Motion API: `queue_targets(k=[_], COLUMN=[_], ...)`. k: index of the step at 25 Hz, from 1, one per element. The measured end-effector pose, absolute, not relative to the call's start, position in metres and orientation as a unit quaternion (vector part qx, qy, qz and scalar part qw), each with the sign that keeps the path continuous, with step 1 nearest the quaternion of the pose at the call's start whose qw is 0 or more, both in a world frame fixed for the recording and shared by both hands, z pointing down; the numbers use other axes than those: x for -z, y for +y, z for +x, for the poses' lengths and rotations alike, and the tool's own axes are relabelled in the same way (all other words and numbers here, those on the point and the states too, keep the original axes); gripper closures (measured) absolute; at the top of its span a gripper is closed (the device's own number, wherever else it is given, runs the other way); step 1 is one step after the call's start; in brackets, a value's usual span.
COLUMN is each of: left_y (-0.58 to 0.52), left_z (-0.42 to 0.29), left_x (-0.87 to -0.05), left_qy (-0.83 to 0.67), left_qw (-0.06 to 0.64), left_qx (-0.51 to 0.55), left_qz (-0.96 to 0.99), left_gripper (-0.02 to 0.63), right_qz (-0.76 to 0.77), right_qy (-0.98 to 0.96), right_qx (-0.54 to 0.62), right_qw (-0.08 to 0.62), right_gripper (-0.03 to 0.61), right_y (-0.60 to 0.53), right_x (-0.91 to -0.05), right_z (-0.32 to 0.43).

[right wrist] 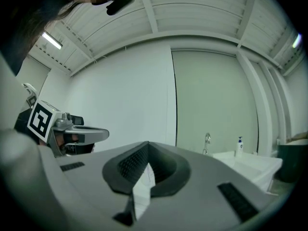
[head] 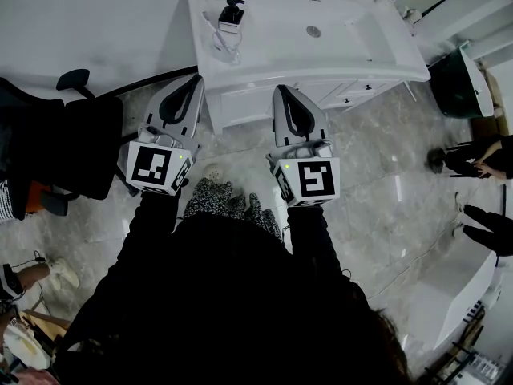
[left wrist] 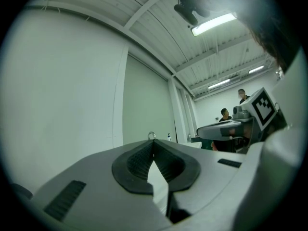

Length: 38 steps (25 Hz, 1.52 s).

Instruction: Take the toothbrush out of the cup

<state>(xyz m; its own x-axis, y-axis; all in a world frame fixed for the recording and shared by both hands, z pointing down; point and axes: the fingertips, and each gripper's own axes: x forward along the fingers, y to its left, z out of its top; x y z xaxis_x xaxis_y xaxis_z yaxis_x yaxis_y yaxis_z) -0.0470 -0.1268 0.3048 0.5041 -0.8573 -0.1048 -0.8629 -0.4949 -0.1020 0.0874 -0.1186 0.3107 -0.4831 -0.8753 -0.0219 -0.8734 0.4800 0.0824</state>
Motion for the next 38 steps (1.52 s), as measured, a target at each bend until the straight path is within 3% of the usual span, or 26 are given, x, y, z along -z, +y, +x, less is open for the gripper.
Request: queue_targets(k=[38], left_y=[-0.290], left_z=[-0.065], left_x=[-0.361], left_qy=[0.464], left_qw=[0.001], left_qx=[-0.001], left_qz=[-0.886], left_gripper=[0.606], right_qz=[0.532], right_qy=[-0.846], right_qx=[0.013], right_qw=[0.041], right_gripper=[0.574], right_y=[-0.259], right_x=[-0.333], right_z=[0.066])
